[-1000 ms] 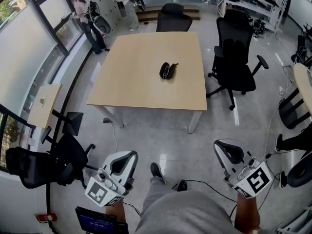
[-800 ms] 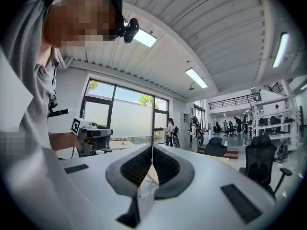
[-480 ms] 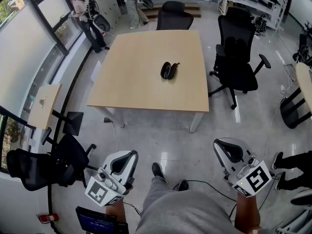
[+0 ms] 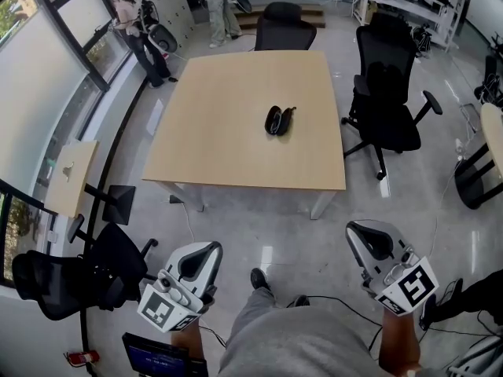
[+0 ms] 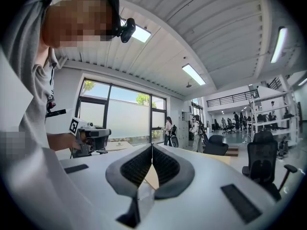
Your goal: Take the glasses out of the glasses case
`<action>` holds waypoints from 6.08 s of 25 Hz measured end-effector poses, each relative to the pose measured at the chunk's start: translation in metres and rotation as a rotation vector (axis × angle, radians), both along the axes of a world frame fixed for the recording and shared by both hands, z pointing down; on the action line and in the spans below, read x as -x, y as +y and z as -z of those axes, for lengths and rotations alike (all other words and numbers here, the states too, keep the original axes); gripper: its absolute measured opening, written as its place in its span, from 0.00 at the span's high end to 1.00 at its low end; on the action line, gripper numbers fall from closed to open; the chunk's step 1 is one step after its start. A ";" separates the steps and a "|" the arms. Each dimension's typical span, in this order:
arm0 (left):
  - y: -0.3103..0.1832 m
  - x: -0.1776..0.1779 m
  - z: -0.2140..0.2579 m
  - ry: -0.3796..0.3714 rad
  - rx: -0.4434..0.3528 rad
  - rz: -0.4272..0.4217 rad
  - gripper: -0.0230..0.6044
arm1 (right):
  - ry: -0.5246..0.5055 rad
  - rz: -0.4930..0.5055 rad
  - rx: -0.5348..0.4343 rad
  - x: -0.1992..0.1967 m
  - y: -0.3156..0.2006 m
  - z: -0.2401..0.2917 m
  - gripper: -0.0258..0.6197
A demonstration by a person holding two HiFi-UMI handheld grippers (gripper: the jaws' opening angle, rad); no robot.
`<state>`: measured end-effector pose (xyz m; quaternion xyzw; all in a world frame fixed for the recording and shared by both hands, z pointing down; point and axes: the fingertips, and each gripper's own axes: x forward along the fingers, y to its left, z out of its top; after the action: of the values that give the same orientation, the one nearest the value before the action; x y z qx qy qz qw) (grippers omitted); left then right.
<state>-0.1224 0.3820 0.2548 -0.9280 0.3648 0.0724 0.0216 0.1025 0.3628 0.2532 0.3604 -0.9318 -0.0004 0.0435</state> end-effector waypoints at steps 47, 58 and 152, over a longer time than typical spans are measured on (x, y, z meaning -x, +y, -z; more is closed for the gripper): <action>-0.268 0.062 -0.032 -0.010 0.069 -0.121 0.95 | -0.012 -0.087 0.056 0.084 -0.267 -0.035 0.95; -0.350 0.024 -0.038 0.000 0.091 -0.093 0.95 | -0.013 -0.037 0.079 0.058 -0.351 -0.038 0.95; -0.635 -0.134 -0.432 -0.602 0.697 -0.396 0.69 | 0.508 0.112 0.863 0.100 -0.682 -0.434 0.72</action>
<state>0.0118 -0.2525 0.6866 -0.9112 0.1620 -0.3220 -0.1995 0.0022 -0.3197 0.6875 0.2477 -0.8250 0.2948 0.4137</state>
